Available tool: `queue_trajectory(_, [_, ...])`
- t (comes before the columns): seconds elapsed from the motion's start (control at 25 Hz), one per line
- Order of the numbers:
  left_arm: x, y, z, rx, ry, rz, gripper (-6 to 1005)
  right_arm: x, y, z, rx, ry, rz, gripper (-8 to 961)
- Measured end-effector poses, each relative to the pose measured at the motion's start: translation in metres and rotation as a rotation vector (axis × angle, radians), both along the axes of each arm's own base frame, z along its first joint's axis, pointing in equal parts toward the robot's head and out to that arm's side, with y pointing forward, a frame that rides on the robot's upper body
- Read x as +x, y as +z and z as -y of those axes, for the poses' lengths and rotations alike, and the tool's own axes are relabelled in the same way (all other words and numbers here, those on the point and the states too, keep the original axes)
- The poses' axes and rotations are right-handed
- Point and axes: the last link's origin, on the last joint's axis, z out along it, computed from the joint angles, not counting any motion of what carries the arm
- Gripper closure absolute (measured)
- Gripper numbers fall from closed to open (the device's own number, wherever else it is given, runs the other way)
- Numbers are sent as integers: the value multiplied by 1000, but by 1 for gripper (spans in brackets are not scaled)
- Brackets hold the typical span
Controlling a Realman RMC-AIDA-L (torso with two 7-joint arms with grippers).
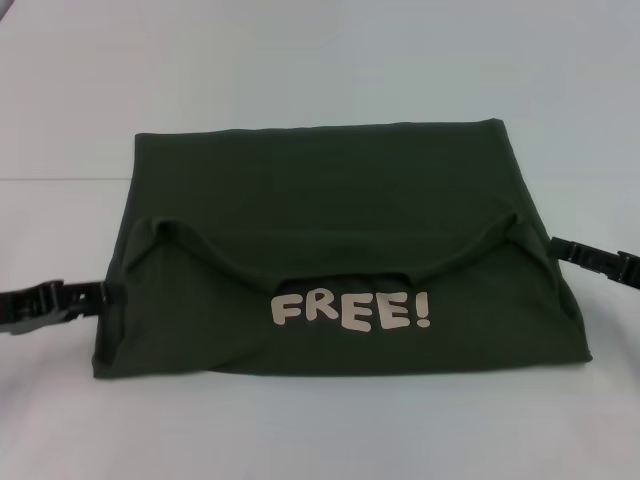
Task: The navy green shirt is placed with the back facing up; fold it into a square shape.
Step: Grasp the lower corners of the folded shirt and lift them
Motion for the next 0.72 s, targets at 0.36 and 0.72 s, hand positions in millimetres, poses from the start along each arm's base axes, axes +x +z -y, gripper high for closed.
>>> queue_trajectory(0.36, [-3,-9,-7,-38,-16,-132,288,-1,-7,3,-15,5,-3,26])
queue_trajectory(0.72, [-2,-20,-10,-68,-34,-197,159,-1,-7,3,-16,6,-3,25])
